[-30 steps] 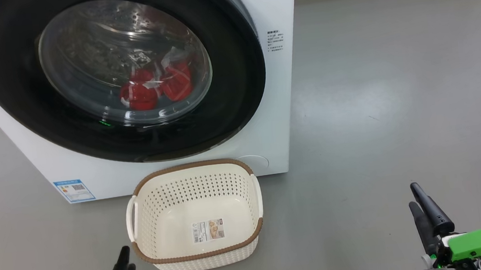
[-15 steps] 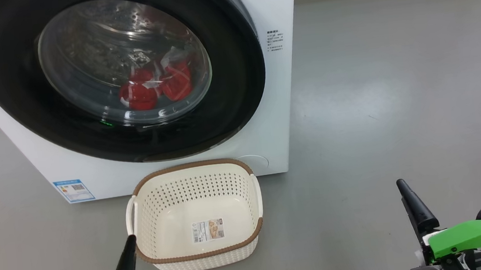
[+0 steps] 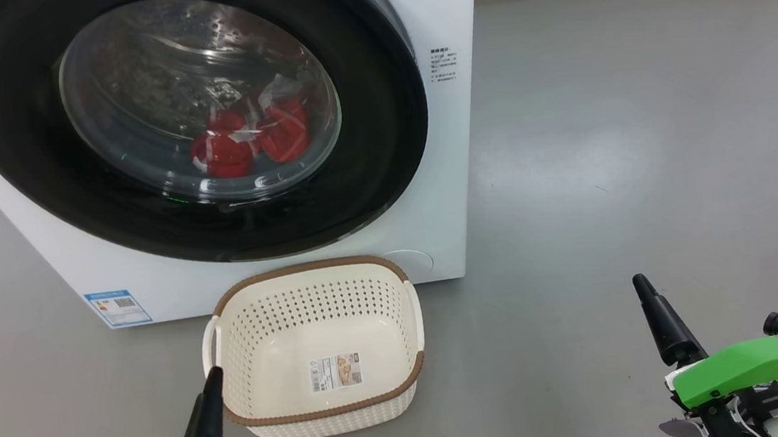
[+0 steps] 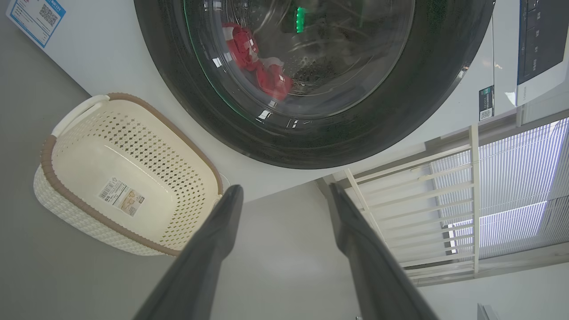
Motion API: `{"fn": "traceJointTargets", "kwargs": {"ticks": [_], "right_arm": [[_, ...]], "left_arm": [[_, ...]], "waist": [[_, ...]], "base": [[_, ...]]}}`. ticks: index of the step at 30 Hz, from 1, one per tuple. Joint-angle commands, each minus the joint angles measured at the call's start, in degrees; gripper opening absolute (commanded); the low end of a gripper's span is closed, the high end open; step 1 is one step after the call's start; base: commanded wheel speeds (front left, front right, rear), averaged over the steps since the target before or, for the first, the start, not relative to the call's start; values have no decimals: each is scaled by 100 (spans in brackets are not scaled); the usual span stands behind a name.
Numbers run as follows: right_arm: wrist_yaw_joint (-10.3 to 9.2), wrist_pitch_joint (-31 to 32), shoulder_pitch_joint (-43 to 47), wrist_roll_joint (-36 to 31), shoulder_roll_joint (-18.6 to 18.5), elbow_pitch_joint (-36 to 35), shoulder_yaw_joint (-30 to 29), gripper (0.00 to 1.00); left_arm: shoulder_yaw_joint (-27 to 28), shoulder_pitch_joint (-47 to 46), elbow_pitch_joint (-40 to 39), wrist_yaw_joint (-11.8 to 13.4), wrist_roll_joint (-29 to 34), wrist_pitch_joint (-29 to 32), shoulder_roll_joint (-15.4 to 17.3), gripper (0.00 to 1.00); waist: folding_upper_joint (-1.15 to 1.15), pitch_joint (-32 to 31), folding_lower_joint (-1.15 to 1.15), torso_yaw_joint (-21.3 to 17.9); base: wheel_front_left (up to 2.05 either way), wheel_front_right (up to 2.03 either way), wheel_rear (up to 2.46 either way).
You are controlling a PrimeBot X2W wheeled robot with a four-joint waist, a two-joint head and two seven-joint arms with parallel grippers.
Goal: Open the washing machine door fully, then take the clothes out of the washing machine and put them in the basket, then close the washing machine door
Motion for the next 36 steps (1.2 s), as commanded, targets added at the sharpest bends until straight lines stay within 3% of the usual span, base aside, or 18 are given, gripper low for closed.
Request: {"fn": "traceJointTargets", "kwargs": {"ticks": [1,14,36], "right_arm": [[-2,-77,-355,-206,-56,-139,63,100],[-2,-296,-542,-1234,-74,-117,223,100],[-3,-666,-886,-2613,-105,-28,613,100]], "left_arm": [[64,-294,-142,43,220,-80,53,100],[78,-414,-258,55,1441,-301,49,100],[79,-734,-22,57,2928,-676,2,100]], "waist": [[0,4,0,0],[0,36,0,-5],[0,52,0,-19]], "base": [[0,0,0],[0,0,0],[0,0,0]]}}
